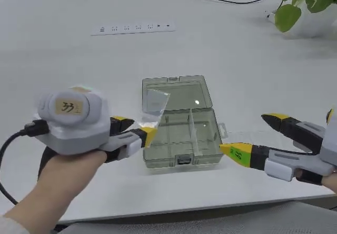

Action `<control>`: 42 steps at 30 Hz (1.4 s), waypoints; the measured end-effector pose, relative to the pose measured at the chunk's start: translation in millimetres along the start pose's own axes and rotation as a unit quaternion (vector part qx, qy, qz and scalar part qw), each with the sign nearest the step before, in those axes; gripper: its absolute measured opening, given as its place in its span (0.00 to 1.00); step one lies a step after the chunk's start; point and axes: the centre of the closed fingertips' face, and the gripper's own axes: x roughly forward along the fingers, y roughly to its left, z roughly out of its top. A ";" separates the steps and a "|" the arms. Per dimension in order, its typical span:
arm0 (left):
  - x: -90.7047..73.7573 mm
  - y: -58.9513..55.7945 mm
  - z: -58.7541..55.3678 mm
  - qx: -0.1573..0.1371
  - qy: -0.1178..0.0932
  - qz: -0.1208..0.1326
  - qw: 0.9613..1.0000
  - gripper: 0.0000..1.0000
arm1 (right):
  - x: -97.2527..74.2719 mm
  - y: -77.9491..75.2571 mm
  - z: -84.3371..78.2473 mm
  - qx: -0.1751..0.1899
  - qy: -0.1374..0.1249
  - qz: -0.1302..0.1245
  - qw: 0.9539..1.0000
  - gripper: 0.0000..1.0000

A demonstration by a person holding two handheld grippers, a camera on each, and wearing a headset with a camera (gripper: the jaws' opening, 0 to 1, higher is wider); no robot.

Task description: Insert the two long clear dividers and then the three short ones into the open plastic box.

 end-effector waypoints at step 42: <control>13.6 -81.1 19.6 0.037 -0.042 -0.087 0.995 0.30 | 32.9 31.6 16.4 0.240 -0.035 0.078 0.967 0.10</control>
